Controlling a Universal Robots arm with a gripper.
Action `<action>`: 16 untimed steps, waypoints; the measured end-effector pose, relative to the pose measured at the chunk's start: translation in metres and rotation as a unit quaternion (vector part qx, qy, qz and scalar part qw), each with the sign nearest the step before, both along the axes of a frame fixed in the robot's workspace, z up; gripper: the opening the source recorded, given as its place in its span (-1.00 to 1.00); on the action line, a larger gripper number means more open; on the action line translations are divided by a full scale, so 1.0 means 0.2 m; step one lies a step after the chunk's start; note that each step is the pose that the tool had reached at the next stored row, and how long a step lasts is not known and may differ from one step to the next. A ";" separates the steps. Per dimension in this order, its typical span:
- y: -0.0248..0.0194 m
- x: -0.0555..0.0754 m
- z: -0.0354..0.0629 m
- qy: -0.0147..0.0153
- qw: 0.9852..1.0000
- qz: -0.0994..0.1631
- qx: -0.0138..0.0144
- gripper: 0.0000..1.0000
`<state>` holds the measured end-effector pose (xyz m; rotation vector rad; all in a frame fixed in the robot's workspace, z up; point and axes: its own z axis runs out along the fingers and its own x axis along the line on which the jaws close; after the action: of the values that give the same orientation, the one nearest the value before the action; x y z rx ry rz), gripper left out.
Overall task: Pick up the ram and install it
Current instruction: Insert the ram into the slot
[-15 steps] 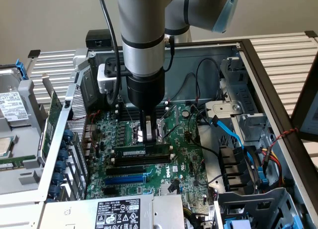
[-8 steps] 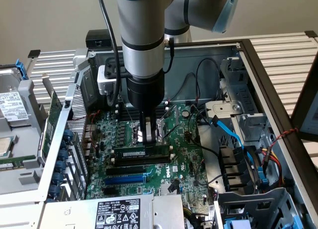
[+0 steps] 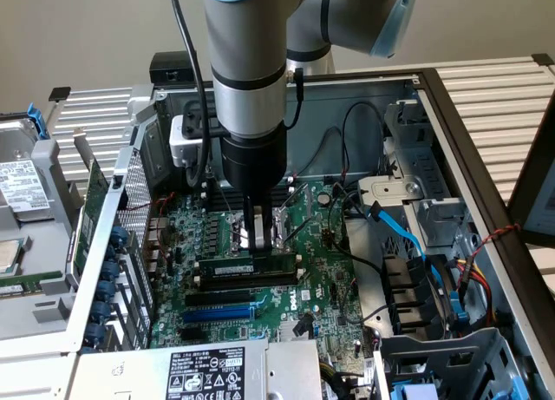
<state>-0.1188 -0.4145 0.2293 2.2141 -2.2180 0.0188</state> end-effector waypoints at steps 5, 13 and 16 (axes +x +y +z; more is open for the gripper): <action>0.000 0.00 -0.001 -0.001 1.000 -0.001 0.000 -0.74; -0.008 -0.01 -0.001 -0.004 1.000 -0.002 0.000 -0.74; -0.007 -0.01 -0.005 -0.005 1.000 -0.002 0.000 -0.74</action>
<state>-0.1208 -0.4160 0.2284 2.2153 -2.2268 0.0285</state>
